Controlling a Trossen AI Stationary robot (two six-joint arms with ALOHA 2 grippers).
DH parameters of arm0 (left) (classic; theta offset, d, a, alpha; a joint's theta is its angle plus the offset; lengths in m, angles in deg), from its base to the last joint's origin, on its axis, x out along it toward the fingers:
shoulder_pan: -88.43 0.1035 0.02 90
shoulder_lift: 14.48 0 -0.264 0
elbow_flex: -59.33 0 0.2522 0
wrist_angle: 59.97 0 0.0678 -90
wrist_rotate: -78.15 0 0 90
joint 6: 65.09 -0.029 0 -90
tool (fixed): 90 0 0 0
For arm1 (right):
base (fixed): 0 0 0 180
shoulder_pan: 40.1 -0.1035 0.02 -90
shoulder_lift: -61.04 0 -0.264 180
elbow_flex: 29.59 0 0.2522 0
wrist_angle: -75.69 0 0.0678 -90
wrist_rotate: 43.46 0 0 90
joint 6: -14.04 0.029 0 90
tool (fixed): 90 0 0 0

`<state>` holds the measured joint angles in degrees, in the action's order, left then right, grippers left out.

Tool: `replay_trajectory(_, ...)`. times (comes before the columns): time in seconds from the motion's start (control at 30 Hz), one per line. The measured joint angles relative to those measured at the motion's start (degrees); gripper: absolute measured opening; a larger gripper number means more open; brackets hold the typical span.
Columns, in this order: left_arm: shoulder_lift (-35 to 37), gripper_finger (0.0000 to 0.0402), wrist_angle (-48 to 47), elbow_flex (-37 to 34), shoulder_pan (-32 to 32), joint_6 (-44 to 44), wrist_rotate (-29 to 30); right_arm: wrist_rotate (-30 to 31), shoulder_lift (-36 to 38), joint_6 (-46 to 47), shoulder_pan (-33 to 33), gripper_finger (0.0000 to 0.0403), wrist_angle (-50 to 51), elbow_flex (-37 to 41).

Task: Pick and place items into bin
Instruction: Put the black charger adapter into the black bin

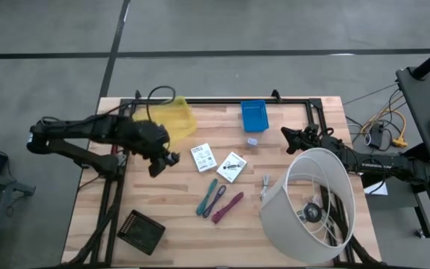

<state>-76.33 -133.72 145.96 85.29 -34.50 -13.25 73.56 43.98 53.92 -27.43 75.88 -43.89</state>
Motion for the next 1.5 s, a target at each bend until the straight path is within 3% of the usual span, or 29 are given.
replay_trajectory(0.2, -0.2, 0.0129, -0.3, -2.5, -8.6, 9.7, 0.2, 0.0, 0.0, 0.0, 0.0, 0.0027, 0.0, 0.0)
replay_trajectory(0.6, -7.5, 0.0129, -5.5, -2.6, -21.3, 30.4, -0.4, 0.0, 0.0, 0.0, 0.0, 0.0027, 0.0, 0.0)
replay_trajectory(0.93, -17.5, 0.0129, -4.9, -2.3, -30.7, 46.6, -9.0, 0.0, 0.0, 0.0, 0.0, 0.0027, 0.0, 0.0)
replay_trajectory(1.1, -21.6, 0.0129, -4.6, -0.6, -34.8, 52.8, -12.8, 0.0, 0.0, 0.0, 0.0, 0.0027, 0.0, 0.0)
replay_trajectory(1.5, -25.3, 0.0129, 0.1, -0.1, -40.7, 74.7, -11.8, 0.0, 0.0, -1.5, 0.0, 0.0027, 0.0, 0.0)
